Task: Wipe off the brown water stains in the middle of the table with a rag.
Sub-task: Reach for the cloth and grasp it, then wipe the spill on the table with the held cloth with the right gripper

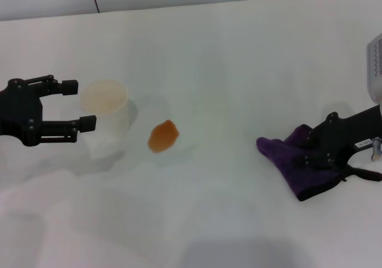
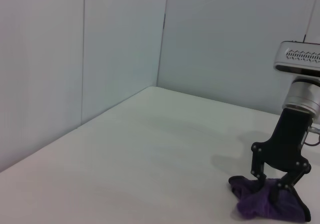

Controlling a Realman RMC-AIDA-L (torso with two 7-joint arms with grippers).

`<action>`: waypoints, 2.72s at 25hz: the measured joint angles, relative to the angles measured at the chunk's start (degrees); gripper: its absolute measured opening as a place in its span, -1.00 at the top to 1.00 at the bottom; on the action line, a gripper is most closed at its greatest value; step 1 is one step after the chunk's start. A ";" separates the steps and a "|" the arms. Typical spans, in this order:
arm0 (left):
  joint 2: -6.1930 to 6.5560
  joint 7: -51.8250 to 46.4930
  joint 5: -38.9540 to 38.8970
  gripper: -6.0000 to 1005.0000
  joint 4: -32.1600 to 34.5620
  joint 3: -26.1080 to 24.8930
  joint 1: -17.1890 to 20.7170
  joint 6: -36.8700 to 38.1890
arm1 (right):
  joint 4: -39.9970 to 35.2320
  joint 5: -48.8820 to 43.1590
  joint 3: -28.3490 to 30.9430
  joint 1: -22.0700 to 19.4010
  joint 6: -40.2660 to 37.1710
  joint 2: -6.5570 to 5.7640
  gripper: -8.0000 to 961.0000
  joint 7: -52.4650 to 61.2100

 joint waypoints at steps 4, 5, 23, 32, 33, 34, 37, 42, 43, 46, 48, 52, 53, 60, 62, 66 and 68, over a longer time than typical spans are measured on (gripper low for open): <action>0.00 -0.02 0.00 -0.74 0.00 0.00 0.00 0.00 | -0.56 0.00 -0.07 0.02 -0.05 0.01 0.33 0.00; 0.00 -0.02 0.00 -0.74 0.00 0.00 0.00 0.00 | -0.79 0.00 -0.15 0.02 -0.08 0.04 0.37 0.00; 0.17 -0.38 -0.68 -0.74 -0.04 0.00 0.00 -0.04 | -3.29 4.26 -4.17 0.79 -1.99 0.34 0.84 1.39; 0.12 -0.51 -0.90 -0.74 -0.18 0.00 -0.42 0.07 | -3.79 5.92 -10.55 3.10 0.30 0.57 0.84 3.73; 0.11 -0.53 -0.90 -0.74 -0.22 0.00 -0.42 0.07 | -3.79 5.94 -11.53 3.47 0.94 0.57 0.84 4.12; 0.10 -0.53 -0.90 -0.74 -0.26 0.00 -0.42 0.08 | -3.79 5.97 -12.37 3.80 1.46 0.57 0.84 4.41; 0.09 -0.53 -0.90 -0.74 -0.33 0.00 -0.44 0.09 | -3.79 6.05 -14.90 4.89 2.71 0.62 0.84 5.18; 0.10 -0.53 -0.90 -0.74 -0.35 0.00 -0.53 0.10 | -3.29 6.79 -19.10 7.50 4.72 0.77 0.84 7.28; 0.09 -0.53 -0.90 -0.74 -0.36 0.00 -0.53 0.10 | -3.18 6.84 -19.83 8.02 4.99 0.77 0.84 7.63; 0.06 -0.53 -0.90 -0.74 -0.35 0.05 -0.58 0.10 | -2.83 6.89 -22.14 9.58 5.92 0.77 0.84 8.87; 0.06 -0.53 -0.89 -0.74 -0.35 0.06 -0.61 0.10 | -2.50 6.89 -23.29 10.60 6.51 0.79 0.84 9.61; -0.03 -0.43 -0.88 -0.74 -0.34 0.09 -0.62 0.09 | -2.11 6.89 -25.78 12.65 7.83 0.88 0.84 11.52; -0.03 -0.37 -0.87 -0.74 -0.31 0.09 -0.62 0.07 | -2.03 6.89 -26.34 13.20 8.00 0.88 0.84 11.81; -0.02 -0.25 -0.85 -0.74 -0.18 0.09 -0.62 0.00 | -0.46 6.87 -30.37 17.59 8.35 0.93 0.84 14.13; -0.01 -0.21 -0.85 -0.74 -0.04 0.09 -0.62 -0.04 | -0.15 6.87 -31.17 18.40 8.38 0.93 0.84 14.60; -0.07 -0.17 -0.85 -0.74 0.00 0.09 -0.65 -0.09 | 0.22 6.88 -32.56 20.15 8.35 0.99 0.84 15.13; -0.23 -0.17 -0.85 -0.74 0.00 0.09 -0.83 -0.10 | 0.23 6.89 -34.07 21.29 8.37 1.04 0.84 15.64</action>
